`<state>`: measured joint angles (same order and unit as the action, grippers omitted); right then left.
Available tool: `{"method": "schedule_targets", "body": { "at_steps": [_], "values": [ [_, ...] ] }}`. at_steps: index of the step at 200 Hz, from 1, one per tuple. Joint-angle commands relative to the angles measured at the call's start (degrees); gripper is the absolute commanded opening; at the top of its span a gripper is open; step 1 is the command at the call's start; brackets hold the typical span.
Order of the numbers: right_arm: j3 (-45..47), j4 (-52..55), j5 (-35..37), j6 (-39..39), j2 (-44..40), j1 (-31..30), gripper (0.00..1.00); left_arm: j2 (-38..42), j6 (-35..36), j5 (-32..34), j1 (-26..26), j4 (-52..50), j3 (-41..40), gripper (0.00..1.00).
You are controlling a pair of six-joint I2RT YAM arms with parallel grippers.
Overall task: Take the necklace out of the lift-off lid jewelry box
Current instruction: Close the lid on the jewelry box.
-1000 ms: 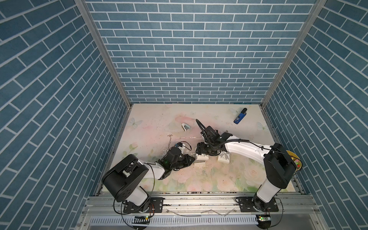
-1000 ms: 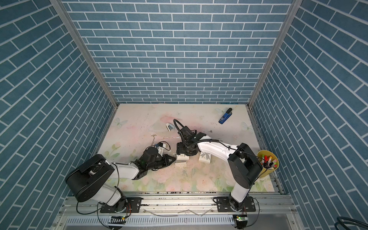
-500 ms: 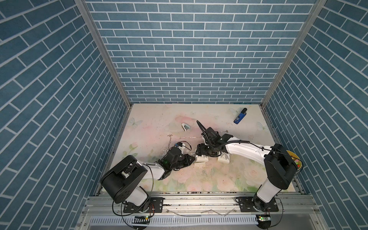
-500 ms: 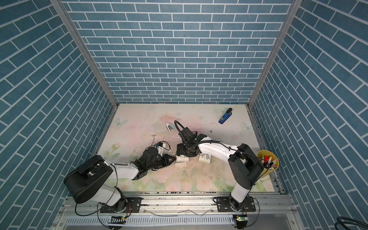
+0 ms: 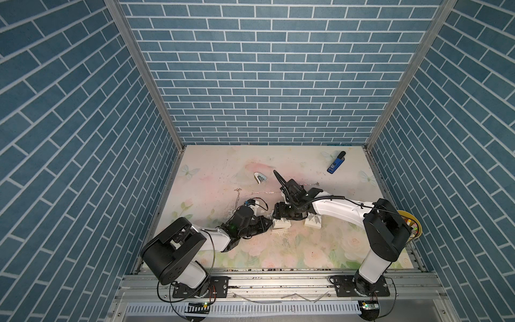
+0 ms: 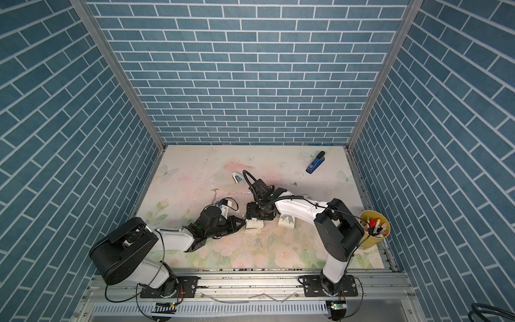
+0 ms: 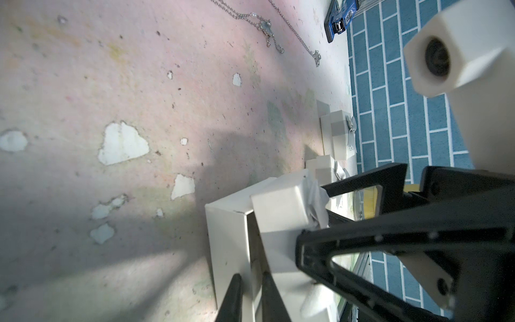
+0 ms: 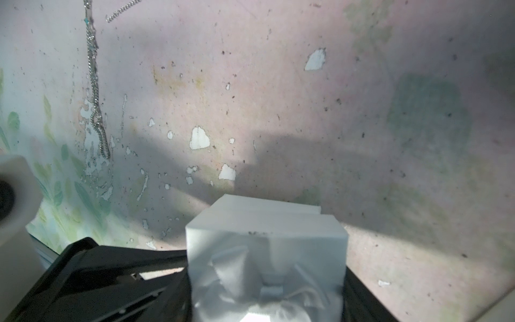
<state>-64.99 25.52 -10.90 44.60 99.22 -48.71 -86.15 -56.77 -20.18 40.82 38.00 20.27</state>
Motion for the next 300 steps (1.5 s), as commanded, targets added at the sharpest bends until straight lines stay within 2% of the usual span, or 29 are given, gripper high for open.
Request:
{"method": "schedule_targets", "body": {
  "at_steps": [1, 70, 181, 243, 300],
  "values": [
    [-0.9, 0.6, 2.0, 0.6, -0.6, -0.2, 0.64, 0.9, 0.3, 0.8, 0.2, -0.6, -0.4, 0.16],
    [2.9, -2.0, 5.5, 0.1, -4.9, -0.2, 0.64, 1.3, 0.1, 1.0, 0.2, -1.6, 0.1, 0.15],
    [5.7, -7.2, 3.5, 2.3, -5.1, -0.9, 0.64, 1.5, -0.2, 1.2, 0.2, -1.9, 0.0, 0.15],
    [6.7, -6.6, 7.6, 2.8, -9.5, -1.3, 0.63, 2.1, -0.9, 1.2, 0.2, -1.9, -0.1, 0.15],
    [8.2, -8.6, 6.6, 4.0, -8.5, -2.0, 0.63, 1.2, -1.3, 1.2, 0.4, -1.0, -0.2, 0.15]
  ]
}}
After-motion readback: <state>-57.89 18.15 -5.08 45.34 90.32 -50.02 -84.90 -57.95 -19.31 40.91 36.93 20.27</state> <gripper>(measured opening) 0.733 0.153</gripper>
